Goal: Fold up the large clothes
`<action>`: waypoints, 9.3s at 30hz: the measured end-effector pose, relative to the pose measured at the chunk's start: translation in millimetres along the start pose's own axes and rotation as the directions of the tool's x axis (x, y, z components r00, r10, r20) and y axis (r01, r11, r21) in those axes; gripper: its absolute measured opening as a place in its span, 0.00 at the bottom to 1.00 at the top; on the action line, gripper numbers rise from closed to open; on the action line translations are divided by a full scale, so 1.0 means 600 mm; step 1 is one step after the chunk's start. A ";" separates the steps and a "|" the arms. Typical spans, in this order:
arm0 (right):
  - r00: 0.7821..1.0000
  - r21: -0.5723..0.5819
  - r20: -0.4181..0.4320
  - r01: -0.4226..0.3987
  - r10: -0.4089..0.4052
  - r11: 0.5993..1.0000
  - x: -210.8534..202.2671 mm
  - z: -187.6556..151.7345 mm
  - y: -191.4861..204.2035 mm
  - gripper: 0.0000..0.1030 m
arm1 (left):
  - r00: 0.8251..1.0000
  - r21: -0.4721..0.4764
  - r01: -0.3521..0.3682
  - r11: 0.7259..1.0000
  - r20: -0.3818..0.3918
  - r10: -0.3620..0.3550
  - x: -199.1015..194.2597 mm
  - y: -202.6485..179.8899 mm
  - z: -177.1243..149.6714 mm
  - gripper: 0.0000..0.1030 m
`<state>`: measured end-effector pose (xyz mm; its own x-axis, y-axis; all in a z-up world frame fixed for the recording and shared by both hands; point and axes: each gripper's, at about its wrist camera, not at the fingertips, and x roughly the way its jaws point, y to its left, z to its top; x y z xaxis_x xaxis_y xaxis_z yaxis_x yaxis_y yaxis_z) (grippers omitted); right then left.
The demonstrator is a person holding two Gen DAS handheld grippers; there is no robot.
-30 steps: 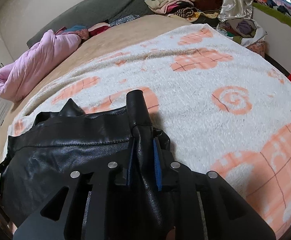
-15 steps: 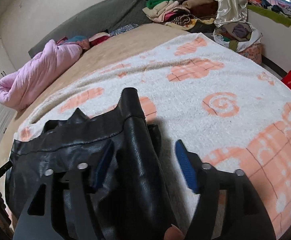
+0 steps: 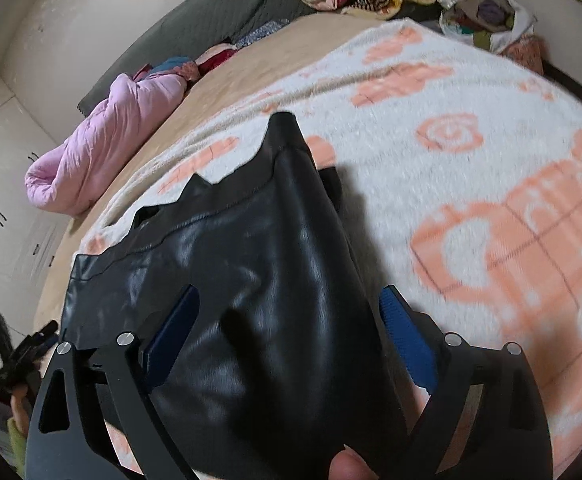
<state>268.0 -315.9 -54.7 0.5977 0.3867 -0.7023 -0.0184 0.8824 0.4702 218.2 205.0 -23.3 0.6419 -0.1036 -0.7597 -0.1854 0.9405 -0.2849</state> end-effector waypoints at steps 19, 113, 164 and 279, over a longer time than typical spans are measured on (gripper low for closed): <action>0.987 0.077 -0.086 -0.130 0.137 0.988 -0.006 -0.042 -0.033 0.30 | 0.998 0.020 0.032 0.999 -0.048 -0.031 0.005 -0.043 -0.059 0.37; 0.990 -0.405 -0.115 0.025 -0.078 0.914 0.050 -0.227 0.298 0.28 | 0.973 0.031 0.174 0.984 -0.160 -0.167 0.022 -0.052 -0.037 0.44; 0.977 -0.912 0.200 0.157 0.077 0.378 0.015 -0.429 0.578 0.22 | 0.928 -0.161 0.305 0.939 -0.171 -0.331 0.024 0.002 -0.027 0.24; 0.992 -0.155 -0.043 -0.124 0.119 0.980 -0.176 -0.092 -0.044 0.34 | 0.955 0.309 0.269 0.912 -0.206 -0.211 0.014 -0.466 -0.184 0.83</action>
<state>161.0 -365.4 -22.7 0.5564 0.5003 -0.6635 -0.2165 0.8582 0.4655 193.1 -94.8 -14.4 0.4994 -0.3644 -0.7860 0.2334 0.9303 -0.2830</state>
